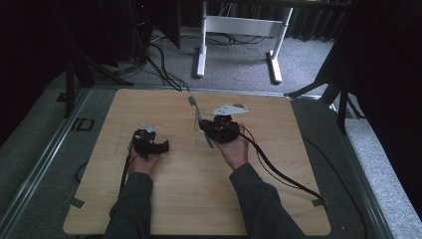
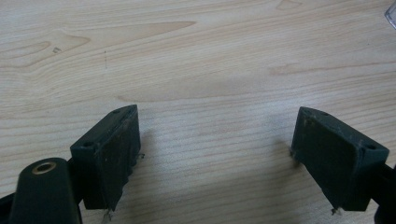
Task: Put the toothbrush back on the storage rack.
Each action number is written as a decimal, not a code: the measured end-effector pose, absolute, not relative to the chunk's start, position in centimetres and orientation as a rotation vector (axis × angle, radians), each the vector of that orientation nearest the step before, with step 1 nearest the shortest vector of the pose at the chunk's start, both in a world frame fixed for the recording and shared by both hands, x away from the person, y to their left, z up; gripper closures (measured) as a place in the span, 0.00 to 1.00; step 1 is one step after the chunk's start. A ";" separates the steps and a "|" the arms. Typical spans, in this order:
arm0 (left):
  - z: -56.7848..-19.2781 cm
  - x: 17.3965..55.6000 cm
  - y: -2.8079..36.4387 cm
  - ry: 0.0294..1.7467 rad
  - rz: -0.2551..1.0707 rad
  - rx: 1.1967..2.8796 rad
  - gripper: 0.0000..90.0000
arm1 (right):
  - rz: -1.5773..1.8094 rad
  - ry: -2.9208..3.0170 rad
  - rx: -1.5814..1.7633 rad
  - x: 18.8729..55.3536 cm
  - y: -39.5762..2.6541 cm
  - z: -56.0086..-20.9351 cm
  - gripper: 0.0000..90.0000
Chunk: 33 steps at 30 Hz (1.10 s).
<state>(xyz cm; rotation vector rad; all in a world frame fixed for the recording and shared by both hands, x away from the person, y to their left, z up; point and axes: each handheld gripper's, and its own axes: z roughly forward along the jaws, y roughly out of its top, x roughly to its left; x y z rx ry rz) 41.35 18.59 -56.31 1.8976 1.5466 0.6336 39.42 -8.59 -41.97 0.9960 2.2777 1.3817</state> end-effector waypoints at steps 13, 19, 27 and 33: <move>-56.3 41.4 18.6 1.546 0.633 1.898 0.17 | 1.392 2.251 1.010 39.8 -8.8 -41.7 0.91; -56.3 41.4 18.6 1.546 0.633 1.899 0.17 | 1.393 2.239 1.016 40.0 -8.9 -41.7 0.91; -56.3 41.3 18.6 1.547 0.633 1.900 0.17 | 1.394 2.223 1.021 40.3 -9.2 -41.5 0.91; -56.3 41.4 18.6 1.546 0.633 1.899 0.17 | 1.391 2.213 1.023 40.5 -9.2 -41.4 0.91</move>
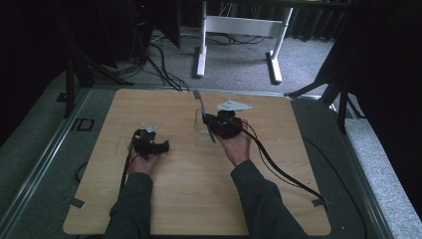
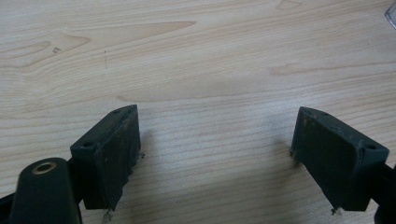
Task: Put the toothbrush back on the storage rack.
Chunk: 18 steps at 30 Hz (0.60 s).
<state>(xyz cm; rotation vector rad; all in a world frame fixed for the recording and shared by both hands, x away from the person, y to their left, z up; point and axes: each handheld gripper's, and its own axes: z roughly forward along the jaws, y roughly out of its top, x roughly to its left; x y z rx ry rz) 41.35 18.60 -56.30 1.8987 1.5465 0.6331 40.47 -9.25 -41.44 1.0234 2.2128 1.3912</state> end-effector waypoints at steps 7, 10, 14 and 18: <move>-56.3 41.4 18.6 1.546 0.633 1.899 0.17 | 1.400 2.197 1.031 40.7 -9.3 -41.4 0.91; -56.3 41.4 18.6 1.546 0.633 1.899 0.17 | 1.395 2.194 1.028 40.8 -9.3 -41.4 0.91; -56.3 41.3 18.6 1.546 0.633 1.899 0.17 | 1.398 2.186 1.027 40.9 -9.4 -41.4 0.91; -56.3 41.3 18.6 1.546 0.633 1.900 0.17 | 1.398 2.179 1.031 41.0 -9.5 -41.3 0.91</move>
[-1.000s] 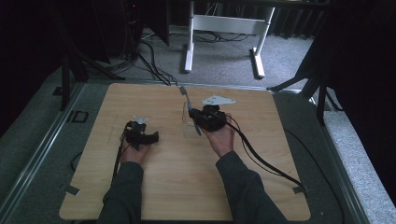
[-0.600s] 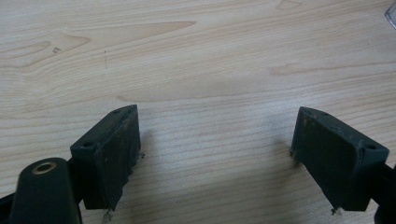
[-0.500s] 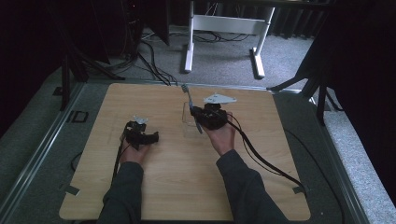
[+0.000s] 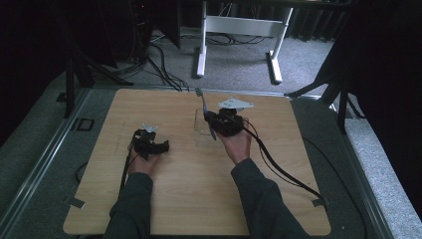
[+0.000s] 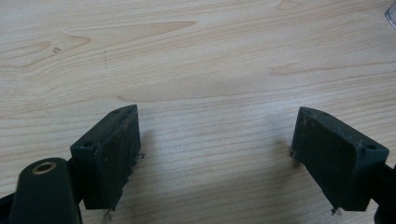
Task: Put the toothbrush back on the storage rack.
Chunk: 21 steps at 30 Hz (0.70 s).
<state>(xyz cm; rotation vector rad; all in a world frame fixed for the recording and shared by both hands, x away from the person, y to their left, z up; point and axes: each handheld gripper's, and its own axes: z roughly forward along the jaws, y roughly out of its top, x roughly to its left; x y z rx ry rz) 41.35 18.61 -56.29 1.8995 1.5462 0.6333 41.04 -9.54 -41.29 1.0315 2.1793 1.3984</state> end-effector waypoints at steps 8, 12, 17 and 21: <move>-56.3 41.4 18.6 1.547 0.633 1.898 0.17 | 1.404 2.169 1.036 41.2 -9.7 -41.2 0.91; -56.3 41.4 18.6 1.546 0.633 1.899 0.17 | 1.406 2.159 1.041 41.4 -9.7 -41.2 0.91; -56.3 41.4 18.6 1.546 0.633 1.899 0.17 | 1.407 2.150 1.046 41.6 -9.8 -41.1 0.91; -56.3 41.4 18.6 1.545 0.633 1.901 0.17 | 1.409 2.145 1.047 41.8 -9.9 -41.0 0.91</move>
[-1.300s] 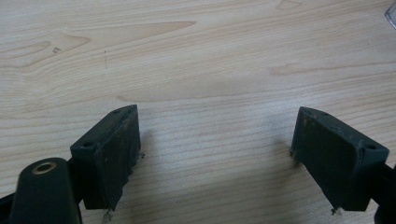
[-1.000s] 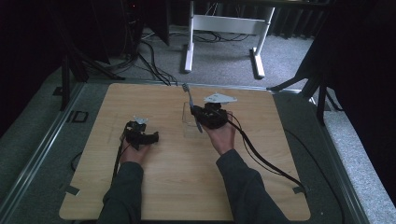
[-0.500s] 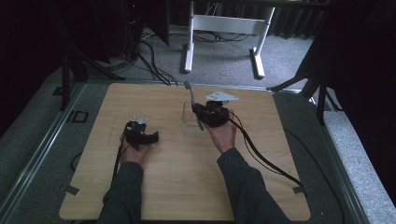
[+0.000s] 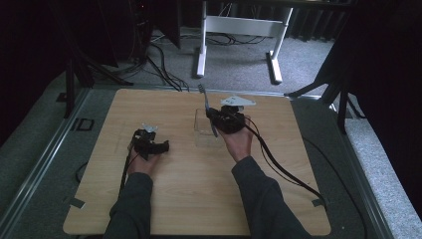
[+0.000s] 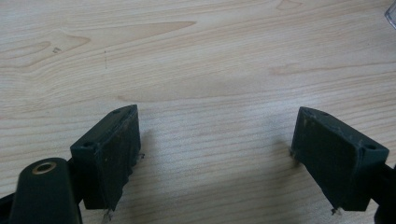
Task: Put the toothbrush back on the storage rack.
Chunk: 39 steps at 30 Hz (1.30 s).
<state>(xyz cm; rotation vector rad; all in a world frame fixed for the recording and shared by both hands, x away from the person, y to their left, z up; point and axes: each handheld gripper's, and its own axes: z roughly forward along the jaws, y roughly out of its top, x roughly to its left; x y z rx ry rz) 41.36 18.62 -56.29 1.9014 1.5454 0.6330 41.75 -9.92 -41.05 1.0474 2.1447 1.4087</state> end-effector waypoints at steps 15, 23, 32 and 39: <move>-56.3 41.4 18.6 1.546 0.633 1.899 0.17 | 1.417 2.117 1.047 42.1 -10.1 -41.0 0.91; -56.3 41.4 18.6 1.546 0.633 1.898 0.17 | 1.425 2.115 1.043 42.4 -10.0 -41.2 0.91; -56.3 41.4 18.6 1.546 0.633 1.899 0.17 | 1.425 2.112 1.053 42.7 -10.0 -41.4 0.91; -56.3 41.4 18.6 1.547 0.634 1.898 0.17 | 1.436 2.108 1.049 43.1 -9.9 -41.6 0.91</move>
